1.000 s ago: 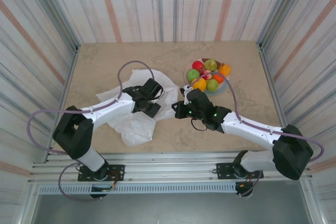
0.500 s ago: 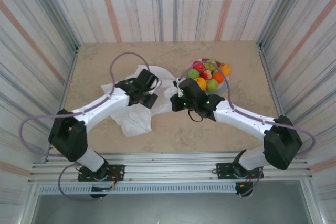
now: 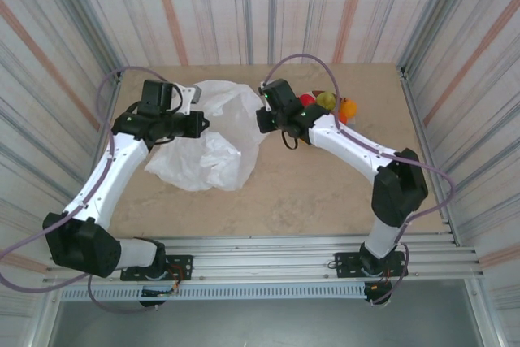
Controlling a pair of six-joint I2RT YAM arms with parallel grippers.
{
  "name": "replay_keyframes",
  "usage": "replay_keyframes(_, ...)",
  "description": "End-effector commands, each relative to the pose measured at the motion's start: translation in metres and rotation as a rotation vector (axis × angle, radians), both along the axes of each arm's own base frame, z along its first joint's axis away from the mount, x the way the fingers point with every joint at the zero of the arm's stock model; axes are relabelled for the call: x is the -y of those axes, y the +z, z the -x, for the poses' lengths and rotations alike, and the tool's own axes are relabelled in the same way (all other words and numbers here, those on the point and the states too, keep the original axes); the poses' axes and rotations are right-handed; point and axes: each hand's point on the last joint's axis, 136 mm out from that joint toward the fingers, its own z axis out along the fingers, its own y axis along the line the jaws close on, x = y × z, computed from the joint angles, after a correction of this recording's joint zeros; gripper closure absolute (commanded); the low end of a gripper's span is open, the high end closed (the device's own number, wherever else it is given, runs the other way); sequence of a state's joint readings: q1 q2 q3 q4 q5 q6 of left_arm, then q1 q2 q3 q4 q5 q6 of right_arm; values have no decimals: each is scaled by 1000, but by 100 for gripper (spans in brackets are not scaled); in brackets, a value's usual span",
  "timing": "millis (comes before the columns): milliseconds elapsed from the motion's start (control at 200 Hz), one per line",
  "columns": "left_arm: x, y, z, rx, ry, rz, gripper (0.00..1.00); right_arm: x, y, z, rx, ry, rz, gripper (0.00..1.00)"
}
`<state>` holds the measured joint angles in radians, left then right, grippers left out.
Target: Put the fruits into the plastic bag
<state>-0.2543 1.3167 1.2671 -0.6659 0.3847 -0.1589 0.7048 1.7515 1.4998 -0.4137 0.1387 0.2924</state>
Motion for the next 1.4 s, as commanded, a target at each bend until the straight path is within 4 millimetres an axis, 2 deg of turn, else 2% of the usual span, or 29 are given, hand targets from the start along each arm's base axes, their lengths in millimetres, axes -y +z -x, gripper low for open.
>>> replay_keyframes(0,10,11,-7,2,17,102,100,0,0,-1,-21,19,58,69)
replay_keyframes(150,12,4,-18,-35,48,119,100,7,7,19,-30,62,41,46)
replay_keyframes(251,13,-2,-20,-49,60,135,100,18,8,44,-39,73,-25,28)
replay_keyframes(361,19,-4,-19,-74,50,176,100,33,-3,73,-55,61,-127,12)
replay_keyframes(446,20,-7,-17,-92,50,195,100,44,-15,87,-50,40,-186,8)
replay_keyframes(546,23,-11,-14,-116,39,209,100,45,-31,94,-44,35,-235,5)
replay_keyframes(616,24,-13,-11,-129,28,209,100,45,-43,91,-32,29,-229,4)
replay_keyframes(726,23,-16,-8,-133,19,199,100,31,-49,81,-16,62,-233,4)
replay_keyframes(767,23,-17,-6,-135,16,193,100,24,-48,75,0,70,-242,6)
replay_keyframes(807,22,-20,-5,-137,13,185,100,19,-47,68,15,69,-246,14)
replay_keyframes(917,10,-33,-4,-119,36,107,100,14,-38,53,38,56,-219,61)
replay_keyframes(992,-1,-44,-1,-94,52,23,100,11,-26,52,47,58,-197,87)
replay_keyframes(1017,-3,-48,0,-82,51,-8,100,9,-20,54,55,65,-194,92)
replay_keyframes(1092,-9,-56,5,-32,38,-115,92,-2,-3,62,74,104,-204,99)
replay_keyframes(1202,-9,-60,9,55,7,-271,80,-13,17,70,81,118,-209,100)
replay_keyframes(1393,-8,-56,9,139,4,-413,47,-21,34,81,52,124,-290,100)
